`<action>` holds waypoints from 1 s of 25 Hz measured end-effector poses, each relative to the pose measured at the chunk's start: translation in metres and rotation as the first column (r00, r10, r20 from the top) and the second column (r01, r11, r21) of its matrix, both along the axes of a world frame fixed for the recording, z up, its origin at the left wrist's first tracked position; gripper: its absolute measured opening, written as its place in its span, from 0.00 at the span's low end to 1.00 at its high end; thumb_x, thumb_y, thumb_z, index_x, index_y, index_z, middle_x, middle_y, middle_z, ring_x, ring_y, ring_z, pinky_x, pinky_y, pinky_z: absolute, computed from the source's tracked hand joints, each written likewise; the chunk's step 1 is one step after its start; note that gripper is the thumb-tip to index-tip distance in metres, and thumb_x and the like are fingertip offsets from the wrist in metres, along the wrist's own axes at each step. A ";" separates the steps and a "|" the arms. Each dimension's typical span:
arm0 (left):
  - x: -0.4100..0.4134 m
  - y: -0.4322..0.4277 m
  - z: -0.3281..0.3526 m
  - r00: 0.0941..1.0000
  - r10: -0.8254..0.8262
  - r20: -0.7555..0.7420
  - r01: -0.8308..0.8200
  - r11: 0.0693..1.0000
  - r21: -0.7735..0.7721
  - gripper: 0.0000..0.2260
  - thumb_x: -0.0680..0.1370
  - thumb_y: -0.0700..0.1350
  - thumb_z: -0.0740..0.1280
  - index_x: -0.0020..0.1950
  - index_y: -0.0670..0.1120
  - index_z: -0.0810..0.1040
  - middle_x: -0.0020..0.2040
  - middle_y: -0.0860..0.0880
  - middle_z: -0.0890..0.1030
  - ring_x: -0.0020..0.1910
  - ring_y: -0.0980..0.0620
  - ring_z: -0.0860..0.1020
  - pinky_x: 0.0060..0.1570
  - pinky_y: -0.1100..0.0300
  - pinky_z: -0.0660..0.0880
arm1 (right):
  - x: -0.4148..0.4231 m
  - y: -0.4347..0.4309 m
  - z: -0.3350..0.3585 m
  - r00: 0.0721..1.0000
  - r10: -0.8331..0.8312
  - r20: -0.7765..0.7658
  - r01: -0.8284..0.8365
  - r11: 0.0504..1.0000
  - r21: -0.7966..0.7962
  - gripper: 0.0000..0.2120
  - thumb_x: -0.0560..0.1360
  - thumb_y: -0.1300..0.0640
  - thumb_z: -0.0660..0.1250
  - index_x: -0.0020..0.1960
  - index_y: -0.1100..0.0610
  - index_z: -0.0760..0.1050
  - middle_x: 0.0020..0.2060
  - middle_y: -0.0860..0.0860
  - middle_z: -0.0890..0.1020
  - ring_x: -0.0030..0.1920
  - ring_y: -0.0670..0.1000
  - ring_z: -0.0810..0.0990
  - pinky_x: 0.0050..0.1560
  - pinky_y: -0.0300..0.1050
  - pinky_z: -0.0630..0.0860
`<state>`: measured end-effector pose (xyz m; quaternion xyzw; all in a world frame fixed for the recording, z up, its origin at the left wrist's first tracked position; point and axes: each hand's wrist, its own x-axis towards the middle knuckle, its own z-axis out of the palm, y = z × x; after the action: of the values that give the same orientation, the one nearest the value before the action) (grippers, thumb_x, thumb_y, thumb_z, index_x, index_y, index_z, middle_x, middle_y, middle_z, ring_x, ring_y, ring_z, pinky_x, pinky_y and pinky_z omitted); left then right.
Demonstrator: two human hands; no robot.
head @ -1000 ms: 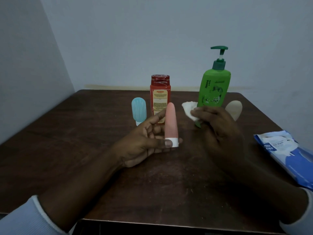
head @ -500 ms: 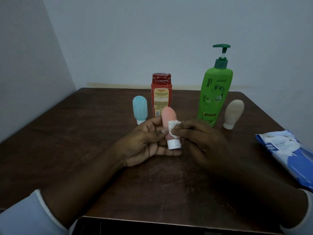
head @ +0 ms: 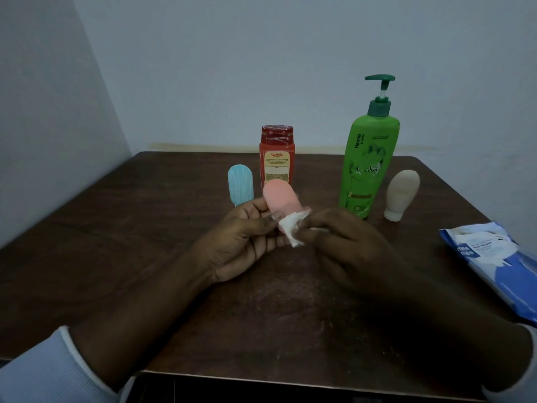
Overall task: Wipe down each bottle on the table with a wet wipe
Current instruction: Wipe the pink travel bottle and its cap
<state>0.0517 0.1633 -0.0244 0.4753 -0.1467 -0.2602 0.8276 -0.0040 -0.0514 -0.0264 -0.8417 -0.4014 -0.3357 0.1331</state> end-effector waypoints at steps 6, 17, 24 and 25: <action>0.001 0.000 -0.002 0.999 0.045 -0.009 -0.044 0.998 0.047 0.21 0.77 0.36 0.65 0.71 0.42 0.74 0.66 0.42 0.83 0.65 0.45 0.82 0.60 0.51 0.82 | 0.006 -0.007 -0.005 0.969 -0.115 -0.216 0.168 0.955 0.243 0.12 0.75 0.64 0.68 0.57 0.58 0.82 0.53 0.51 0.82 0.52 0.45 0.80 0.51 0.44 0.78; 0.004 0.004 -0.002 0.996 0.048 -0.076 -0.054 0.996 -0.077 0.21 0.77 0.33 0.63 0.69 0.45 0.76 0.65 0.41 0.83 0.64 0.44 0.83 0.59 0.49 0.83 | 0.006 -0.007 -0.004 0.935 -0.021 -0.353 0.160 0.916 0.369 0.17 0.74 0.55 0.72 0.62 0.55 0.78 0.55 0.45 0.80 0.54 0.42 0.79 0.52 0.40 0.76; 0.005 0.001 0.000 0.994 0.025 -0.105 -0.033 0.996 -0.078 0.24 0.77 0.33 0.67 0.73 0.43 0.72 0.68 0.37 0.80 0.65 0.40 0.82 0.58 0.46 0.83 | 0.005 -0.003 -0.005 0.979 -0.105 -0.175 0.141 0.968 0.207 0.17 0.75 0.62 0.68 0.64 0.58 0.76 0.59 0.49 0.77 0.58 0.42 0.73 0.58 0.32 0.71; 0.005 0.000 -0.001 0.993 0.029 -0.110 -0.037 0.997 -0.068 0.22 0.78 0.35 0.68 0.72 0.43 0.73 0.68 0.37 0.81 0.65 0.39 0.82 0.57 0.46 0.83 | 0.005 -0.003 -0.004 0.984 -0.111 -0.140 0.134 0.978 0.162 0.16 0.75 0.63 0.67 0.63 0.60 0.77 0.59 0.52 0.77 0.58 0.45 0.74 0.58 0.37 0.72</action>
<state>0.0570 0.1638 -0.0252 0.4334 -0.1024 -0.2668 0.8547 0.0009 -0.0543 -0.0301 -0.8705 -0.3089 -0.3207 0.2096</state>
